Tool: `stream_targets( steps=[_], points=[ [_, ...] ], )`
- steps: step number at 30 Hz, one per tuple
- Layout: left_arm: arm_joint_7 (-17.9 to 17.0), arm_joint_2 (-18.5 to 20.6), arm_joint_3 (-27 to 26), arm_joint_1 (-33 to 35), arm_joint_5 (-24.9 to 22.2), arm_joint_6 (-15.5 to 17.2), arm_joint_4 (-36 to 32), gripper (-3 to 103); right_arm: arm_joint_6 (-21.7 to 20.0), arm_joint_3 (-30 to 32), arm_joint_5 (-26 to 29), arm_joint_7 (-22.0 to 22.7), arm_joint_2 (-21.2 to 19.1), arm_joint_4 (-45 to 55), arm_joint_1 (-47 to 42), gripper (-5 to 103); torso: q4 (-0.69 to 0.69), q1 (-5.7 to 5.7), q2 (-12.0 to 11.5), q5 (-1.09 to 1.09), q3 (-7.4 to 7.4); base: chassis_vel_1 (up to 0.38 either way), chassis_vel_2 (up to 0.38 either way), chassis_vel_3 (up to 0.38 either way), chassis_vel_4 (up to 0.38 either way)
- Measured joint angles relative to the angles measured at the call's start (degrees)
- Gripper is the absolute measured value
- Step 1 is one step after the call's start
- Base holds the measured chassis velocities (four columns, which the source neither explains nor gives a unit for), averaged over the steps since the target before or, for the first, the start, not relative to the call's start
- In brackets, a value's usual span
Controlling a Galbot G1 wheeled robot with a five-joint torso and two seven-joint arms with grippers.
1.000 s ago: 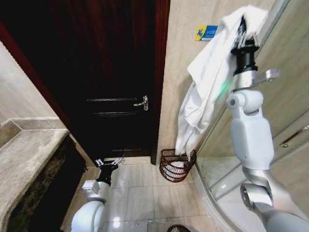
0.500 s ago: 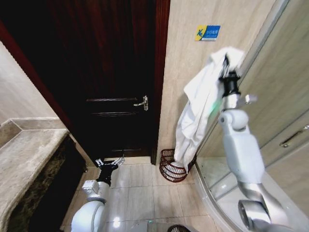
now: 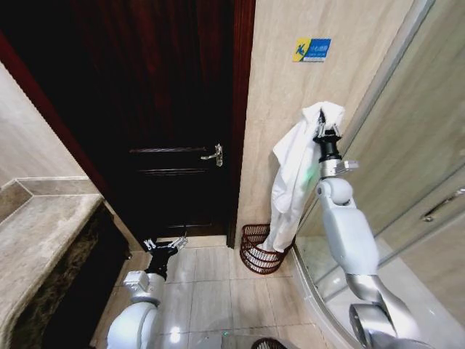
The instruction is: Discard the used towel into the hamper.
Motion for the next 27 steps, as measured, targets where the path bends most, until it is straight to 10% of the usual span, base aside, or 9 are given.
stream_targets(
  steps=[27],
  points=[
    [0.0,0.0,0.0,0.0,0.0,0.0,0.0,100,7.0,3.1,-2.6,-2.1,5.4,-3.9,-12.4,8,0.00,0.00,0.0,-0.01,0.00,0.000,0.000,0.000,0.000]
  ],
)
